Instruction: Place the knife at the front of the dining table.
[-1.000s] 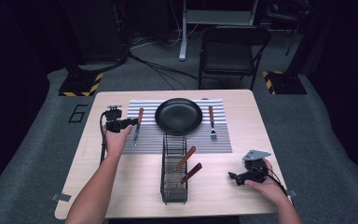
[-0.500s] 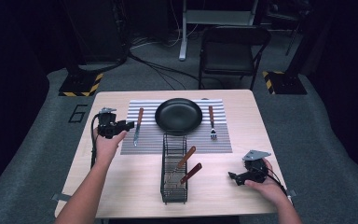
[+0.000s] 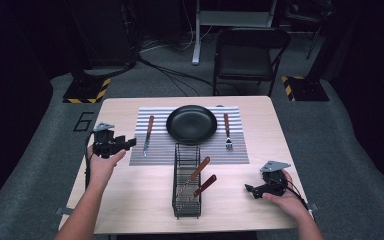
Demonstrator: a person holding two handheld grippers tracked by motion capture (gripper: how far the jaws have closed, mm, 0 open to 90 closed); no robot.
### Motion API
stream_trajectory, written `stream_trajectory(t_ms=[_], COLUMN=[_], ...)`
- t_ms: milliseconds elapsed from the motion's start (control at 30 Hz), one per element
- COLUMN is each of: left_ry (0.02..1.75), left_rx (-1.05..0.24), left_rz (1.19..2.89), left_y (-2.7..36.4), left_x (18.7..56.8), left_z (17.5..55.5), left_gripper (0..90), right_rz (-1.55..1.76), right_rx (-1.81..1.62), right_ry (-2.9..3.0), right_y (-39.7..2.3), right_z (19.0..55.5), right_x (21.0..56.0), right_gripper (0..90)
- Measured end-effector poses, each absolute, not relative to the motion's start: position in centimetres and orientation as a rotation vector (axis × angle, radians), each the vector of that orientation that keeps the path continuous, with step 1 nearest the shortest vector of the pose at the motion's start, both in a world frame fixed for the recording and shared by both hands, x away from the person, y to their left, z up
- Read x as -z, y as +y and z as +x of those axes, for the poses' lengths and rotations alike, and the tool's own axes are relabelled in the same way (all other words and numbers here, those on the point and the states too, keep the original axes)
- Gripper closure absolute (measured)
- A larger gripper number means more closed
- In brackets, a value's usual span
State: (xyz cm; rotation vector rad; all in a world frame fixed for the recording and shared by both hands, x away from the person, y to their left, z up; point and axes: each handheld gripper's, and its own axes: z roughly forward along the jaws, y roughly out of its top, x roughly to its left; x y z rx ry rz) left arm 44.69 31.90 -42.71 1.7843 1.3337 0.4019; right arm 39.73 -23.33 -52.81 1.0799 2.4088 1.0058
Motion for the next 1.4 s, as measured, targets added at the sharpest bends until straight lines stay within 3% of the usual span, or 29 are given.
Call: stream_trajectory(t_ms=[1067,1400], left_ry=[1.436,1.504], left_rx=[-0.384,-0.486], left_rz=[1.786,1.822], left_y=[35.3,37.1], left_x=[50.0,51.7], left_z=[41.4,41.2], left_gripper=[42.7,40.1], right_rz=[1.080,1.080], right_rx=[-1.005,-1.006], right_ry=[2.409,2.409], right_y=[-23.3,-23.3], right_z=[39.7,39.7], right_x=[52.8,52.8], right_gripper=[0.0,0.0])
